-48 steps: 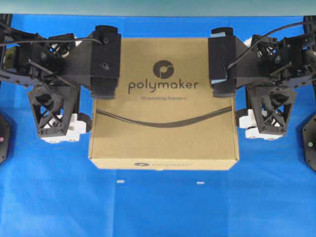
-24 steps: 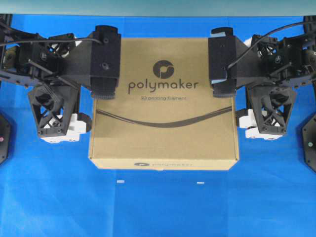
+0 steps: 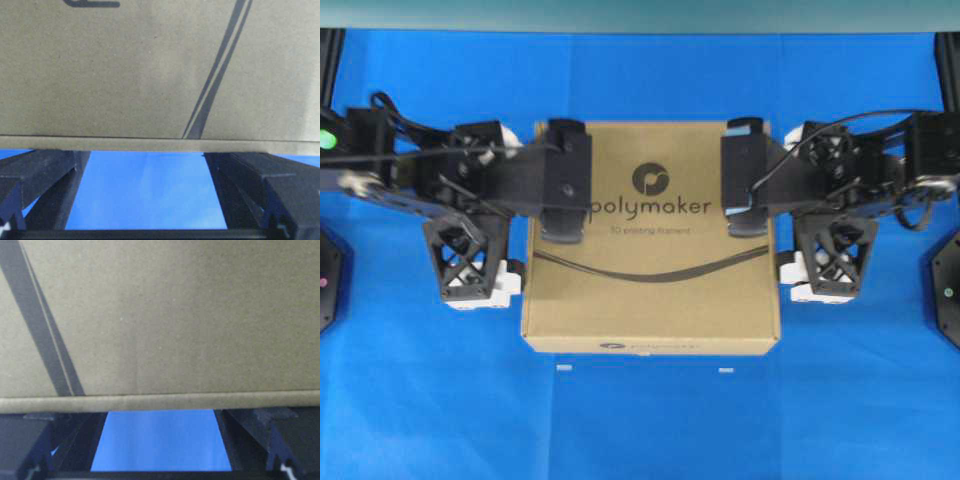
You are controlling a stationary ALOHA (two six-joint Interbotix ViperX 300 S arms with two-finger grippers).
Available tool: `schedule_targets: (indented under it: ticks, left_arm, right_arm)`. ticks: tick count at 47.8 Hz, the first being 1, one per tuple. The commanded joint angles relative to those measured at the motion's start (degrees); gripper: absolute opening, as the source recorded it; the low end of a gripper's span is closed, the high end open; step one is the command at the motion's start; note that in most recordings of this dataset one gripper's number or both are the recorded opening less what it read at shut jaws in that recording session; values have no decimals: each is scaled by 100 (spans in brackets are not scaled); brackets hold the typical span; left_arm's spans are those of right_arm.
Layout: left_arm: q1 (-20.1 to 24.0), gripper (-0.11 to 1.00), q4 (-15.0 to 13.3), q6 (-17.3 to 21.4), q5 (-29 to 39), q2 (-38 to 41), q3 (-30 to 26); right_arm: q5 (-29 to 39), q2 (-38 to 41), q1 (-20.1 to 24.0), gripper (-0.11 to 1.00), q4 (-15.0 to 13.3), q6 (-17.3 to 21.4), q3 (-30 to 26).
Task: Lift up the cardboard box by clamping it between your arms.
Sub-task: 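Lower the clamped box back down onto the table with both grippers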
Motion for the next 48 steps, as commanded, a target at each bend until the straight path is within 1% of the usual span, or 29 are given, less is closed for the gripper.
schedule_targets:
  ticks: [1,9,24,32,39,48]
  left_arm:
    - [114,88,35,-114,-712,26,0]
    - [114,88,35,-123,-1274,167,448]
    - [123,88,35,-132,-2092,624,1107]
    - [158,88,35,-132,-2320,835,1222]
    - [246,88,35,-132,-2461,940,1301]
    - [246,88,35,-141,-2672,1046,1397]
  right_arm:
    - [-747,123,44,100,35,44,44]
    - [-1380,316,53,100,9,44,466]
    - [-2021,738,70,100,-9,35,914]
    - [-2382,914,88,100,-9,44,1143]
    - [-2522,1055,123,100,-9,44,1283]
    - [-2707,1187,123,100,-9,53,1389]
